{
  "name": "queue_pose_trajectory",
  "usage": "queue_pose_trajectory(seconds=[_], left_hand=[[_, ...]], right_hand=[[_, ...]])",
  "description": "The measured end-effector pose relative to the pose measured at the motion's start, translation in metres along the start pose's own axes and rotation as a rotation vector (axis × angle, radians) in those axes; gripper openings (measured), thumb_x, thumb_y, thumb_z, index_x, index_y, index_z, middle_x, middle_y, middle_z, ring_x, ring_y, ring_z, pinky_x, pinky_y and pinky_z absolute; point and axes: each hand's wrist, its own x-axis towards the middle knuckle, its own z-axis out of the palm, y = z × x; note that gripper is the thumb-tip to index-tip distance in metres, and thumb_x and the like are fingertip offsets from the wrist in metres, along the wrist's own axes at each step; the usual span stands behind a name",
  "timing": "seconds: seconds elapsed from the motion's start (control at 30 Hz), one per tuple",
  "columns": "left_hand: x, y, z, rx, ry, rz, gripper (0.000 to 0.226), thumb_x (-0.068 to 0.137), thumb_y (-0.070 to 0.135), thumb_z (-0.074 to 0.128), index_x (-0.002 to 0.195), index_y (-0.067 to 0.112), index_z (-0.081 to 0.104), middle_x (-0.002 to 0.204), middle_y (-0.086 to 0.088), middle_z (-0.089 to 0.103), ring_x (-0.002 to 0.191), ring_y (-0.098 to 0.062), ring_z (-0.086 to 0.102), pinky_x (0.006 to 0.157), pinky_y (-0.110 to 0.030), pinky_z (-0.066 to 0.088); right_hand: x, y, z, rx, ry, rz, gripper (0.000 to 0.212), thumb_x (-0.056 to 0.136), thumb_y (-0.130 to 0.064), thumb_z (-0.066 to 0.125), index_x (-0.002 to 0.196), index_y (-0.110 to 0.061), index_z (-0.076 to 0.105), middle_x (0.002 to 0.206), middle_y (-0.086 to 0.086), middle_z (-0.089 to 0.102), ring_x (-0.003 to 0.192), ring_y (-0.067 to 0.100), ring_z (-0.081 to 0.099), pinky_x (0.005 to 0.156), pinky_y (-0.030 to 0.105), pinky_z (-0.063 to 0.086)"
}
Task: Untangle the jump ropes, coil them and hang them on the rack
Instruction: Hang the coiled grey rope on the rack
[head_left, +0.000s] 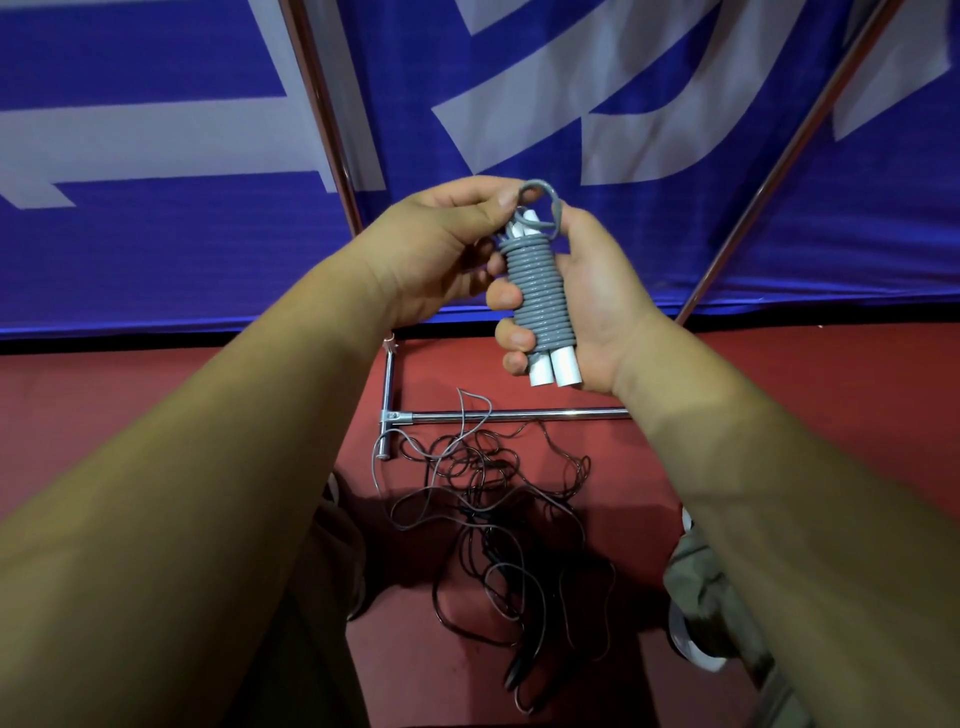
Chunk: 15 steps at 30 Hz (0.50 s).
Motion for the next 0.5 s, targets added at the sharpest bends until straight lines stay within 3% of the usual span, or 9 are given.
queue_pose_trajectory(seconds=[0.13, 0.3, 0.37, 0.5], left_hand=[[0.0, 0.002, -0.004, 0.126, 0.032, 0.05, 0.02, 0.101, 0.015, 0.069, 0.118, 0.01, 0.078, 0.097, -0.014, 0.072, 0.079, -0.025, 0.06, 0.075, -0.032, 0.055], [-0.002, 0.007, -0.003, 0.294, 0.064, 0.159, 0.017, 0.098, 0.002, 0.069, 0.115, 0.002, 0.074, 0.1, -0.035, 0.067, 0.078, -0.03, 0.066, 0.085, -0.04, 0.062], [-0.004, 0.008, -0.003, 0.31, 0.071, 0.156, 0.016, 0.097, -0.001, 0.069, 0.113, -0.002, 0.073, 0.105, -0.034, 0.07, 0.084, -0.031, 0.068, 0.091, -0.043, 0.062], [-0.006, 0.012, -0.004, 0.282, 0.08, 0.074, 0.015, 0.096, -0.002, 0.069, 0.11, -0.001, 0.074, 0.095, -0.021, 0.074, 0.086, -0.028, 0.07, 0.091, -0.038, 0.062]], right_hand=[[0.004, 0.005, -0.002, -0.037, 0.064, -0.006, 0.069, 0.1, -0.078, 0.036, 0.098, -0.013, 0.059, 0.072, 0.005, 0.052, 0.049, 0.022, 0.045, 0.054, 0.033, 0.046], [0.008, 0.011, -0.002, -0.083, 0.149, -0.068, 0.081, 0.096, -0.086, 0.034, 0.105, -0.012, 0.066, 0.073, 0.004, 0.056, 0.05, 0.021, 0.047, 0.055, 0.036, 0.049], [0.01, 0.013, -0.002, -0.125, 0.18, -0.095, 0.081, 0.095, -0.086, 0.036, 0.107, -0.013, 0.067, 0.073, 0.004, 0.057, 0.051, 0.022, 0.049, 0.056, 0.037, 0.051], [0.012, 0.016, -0.002, -0.207, 0.202, -0.115, 0.079, 0.095, -0.085, 0.037, 0.107, -0.013, 0.067, 0.073, 0.004, 0.057, 0.051, 0.022, 0.049, 0.056, 0.039, 0.053]])
